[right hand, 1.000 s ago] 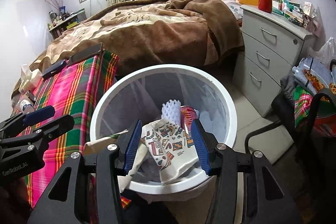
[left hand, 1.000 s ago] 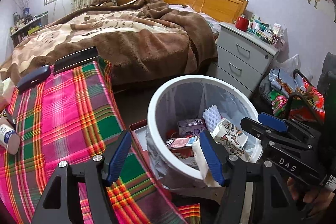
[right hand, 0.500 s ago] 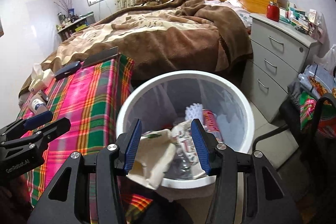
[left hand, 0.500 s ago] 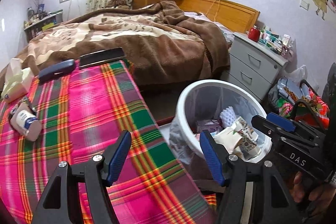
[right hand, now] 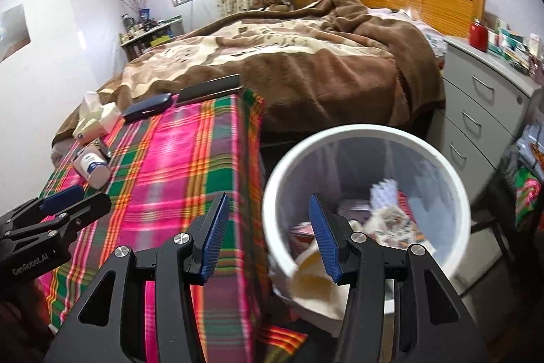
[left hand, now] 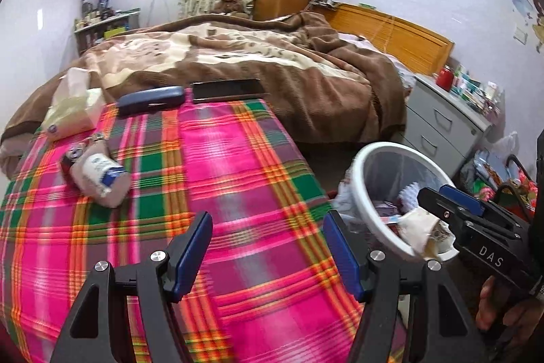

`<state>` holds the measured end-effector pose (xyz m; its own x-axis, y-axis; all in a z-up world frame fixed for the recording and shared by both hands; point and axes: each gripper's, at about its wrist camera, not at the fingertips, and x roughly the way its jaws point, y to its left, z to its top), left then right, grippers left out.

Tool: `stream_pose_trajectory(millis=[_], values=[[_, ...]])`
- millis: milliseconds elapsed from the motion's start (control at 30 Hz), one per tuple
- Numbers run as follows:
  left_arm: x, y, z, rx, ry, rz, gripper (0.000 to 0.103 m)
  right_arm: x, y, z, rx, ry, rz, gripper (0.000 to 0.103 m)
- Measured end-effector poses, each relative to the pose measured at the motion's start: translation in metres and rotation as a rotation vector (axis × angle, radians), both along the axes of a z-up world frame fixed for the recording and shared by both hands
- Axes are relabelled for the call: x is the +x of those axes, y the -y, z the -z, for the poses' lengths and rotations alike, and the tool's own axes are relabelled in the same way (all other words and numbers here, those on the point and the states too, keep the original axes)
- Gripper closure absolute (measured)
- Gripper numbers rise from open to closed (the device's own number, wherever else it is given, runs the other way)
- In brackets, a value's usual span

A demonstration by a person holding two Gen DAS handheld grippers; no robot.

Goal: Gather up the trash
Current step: 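Move both tools back over the can and yogurt cup on the cloth, then grasp the red cartoon can with the left gripper while the right gripper grasps the white yogurt cup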

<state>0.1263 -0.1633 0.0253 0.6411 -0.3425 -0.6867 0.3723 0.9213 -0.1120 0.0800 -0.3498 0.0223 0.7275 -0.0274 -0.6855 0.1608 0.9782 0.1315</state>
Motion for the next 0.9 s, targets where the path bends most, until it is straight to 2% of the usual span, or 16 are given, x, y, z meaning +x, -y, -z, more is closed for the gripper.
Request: stream_pose_trajectory(millis=[667,900], values=[[0.041,-0.125,0.001,-0.007,-0.002,-0.218,0.036,0.055,-0.091,-0.001,-0.003,0.011,-0.224,0.053],[0.061,-0.164,0.002,0.002,-0.009,-0.282,0.036,0.078,-0.122,0.002,0.031,-0.004,-0.298,0.053]])
